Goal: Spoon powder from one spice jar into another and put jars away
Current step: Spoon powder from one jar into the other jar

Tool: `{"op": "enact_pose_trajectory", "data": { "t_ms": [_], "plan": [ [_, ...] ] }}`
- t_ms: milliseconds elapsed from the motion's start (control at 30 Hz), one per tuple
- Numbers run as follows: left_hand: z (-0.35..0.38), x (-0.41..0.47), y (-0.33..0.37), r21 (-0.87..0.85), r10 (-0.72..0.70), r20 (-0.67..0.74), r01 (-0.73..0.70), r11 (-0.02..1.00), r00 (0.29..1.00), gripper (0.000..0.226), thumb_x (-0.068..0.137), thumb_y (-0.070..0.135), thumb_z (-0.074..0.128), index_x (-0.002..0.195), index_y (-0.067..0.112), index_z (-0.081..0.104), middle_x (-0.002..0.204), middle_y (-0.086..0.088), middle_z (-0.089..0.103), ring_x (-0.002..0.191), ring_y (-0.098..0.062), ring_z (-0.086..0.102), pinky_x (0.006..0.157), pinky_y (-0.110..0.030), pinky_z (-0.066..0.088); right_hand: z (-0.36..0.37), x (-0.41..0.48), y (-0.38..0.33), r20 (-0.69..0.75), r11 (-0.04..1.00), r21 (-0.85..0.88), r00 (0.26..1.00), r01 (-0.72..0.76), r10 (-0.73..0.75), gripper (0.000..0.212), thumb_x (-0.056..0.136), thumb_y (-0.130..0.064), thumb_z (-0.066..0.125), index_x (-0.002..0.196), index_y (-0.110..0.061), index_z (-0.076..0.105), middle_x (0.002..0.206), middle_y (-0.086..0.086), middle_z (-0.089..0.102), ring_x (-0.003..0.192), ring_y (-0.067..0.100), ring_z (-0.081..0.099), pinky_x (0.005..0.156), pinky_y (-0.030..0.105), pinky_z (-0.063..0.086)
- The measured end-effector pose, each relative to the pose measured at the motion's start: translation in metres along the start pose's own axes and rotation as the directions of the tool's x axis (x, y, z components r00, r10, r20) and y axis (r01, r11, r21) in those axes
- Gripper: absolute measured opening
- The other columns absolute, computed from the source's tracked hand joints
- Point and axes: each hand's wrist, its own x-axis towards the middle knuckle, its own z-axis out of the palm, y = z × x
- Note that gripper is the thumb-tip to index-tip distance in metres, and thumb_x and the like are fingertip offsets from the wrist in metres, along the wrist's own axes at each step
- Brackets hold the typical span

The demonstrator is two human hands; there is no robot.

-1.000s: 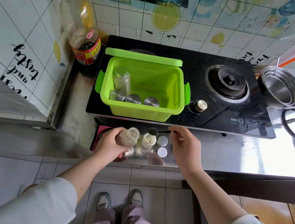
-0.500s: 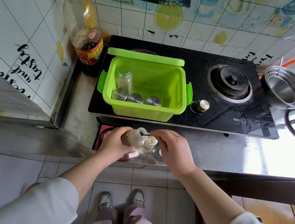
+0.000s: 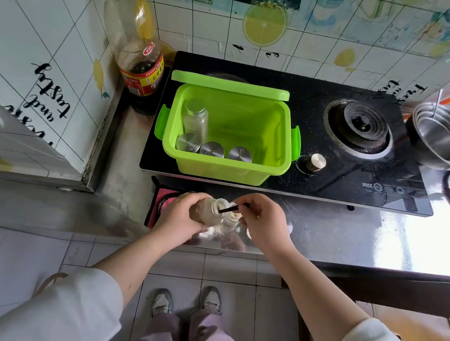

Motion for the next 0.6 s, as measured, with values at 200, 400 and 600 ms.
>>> {"op": "enact_pose_trajectory", "data": {
  "t_ms": [200, 400, 600],
  "plan": [
    [0.0002, 0.0029, -0.0024, -0.045, -0.021, -0.012, 0.021, 0.999, 1.0, 0.066, 0.061, -0.001, 0.082, 0.113, 0.034, 0.064, 0.108, 0.016, 0.062, 0.101, -0.013, 0.059, 0.087, -0.04, 0.054, -0.0019, -0.0014, -0.0027, 0.031, 0.938, 0.299, 0.984, -0.176, 0.175, 0.019, 0.093, 0.0, 0.054, 0.087, -0.012, 0.067, 0.076, 0.005, 0.069, 0.054, 0.009, 0.058, 0.056, 0.021, 0.05],
    [0.0008, 0.0057, -0.0038, -0.007, -0.018, -0.004, 0.018, 1.0, 1.0, 0.067, 0.061, 0.002, 0.083, 0.117, 0.034, 0.063, 0.112, 0.012, 0.063, 0.104, -0.012, 0.058, 0.082, -0.019, 0.048, -0.005, -0.0016, -0.004, 0.068, 0.863, 0.447, 0.971, -0.235, 0.229, 0.016, 0.094, 0.0, 0.054, 0.091, -0.009, 0.067, 0.075, 0.004, 0.07, 0.057, 0.008, 0.059, 0.059, 0.022, 0.054],
    [0.0022, 0.0089, -0.004, 0.017, -0.023, 0.001, 0.023, 1.0, 1.0, 0.069, 0.061, 0.004, 0.083, 0.119, 0.035, 0.062, 0.115, 0.012, 0.062, 0.106, -0.013, 0.057, 0.091, -0.027, 0.047, -0.0089, -0.0034, -0.0045, 0.088, 0.826, 0.507, 0.968, -0.248, 0.237, 0.014, 0.094, -0.001, 0.056, 0.092, -0.009, 0.067, 0.083, 0.012, 0.071, 0.065, 0.014, 0.061, 0.067, 0.028, 0.056]
  ]
}}
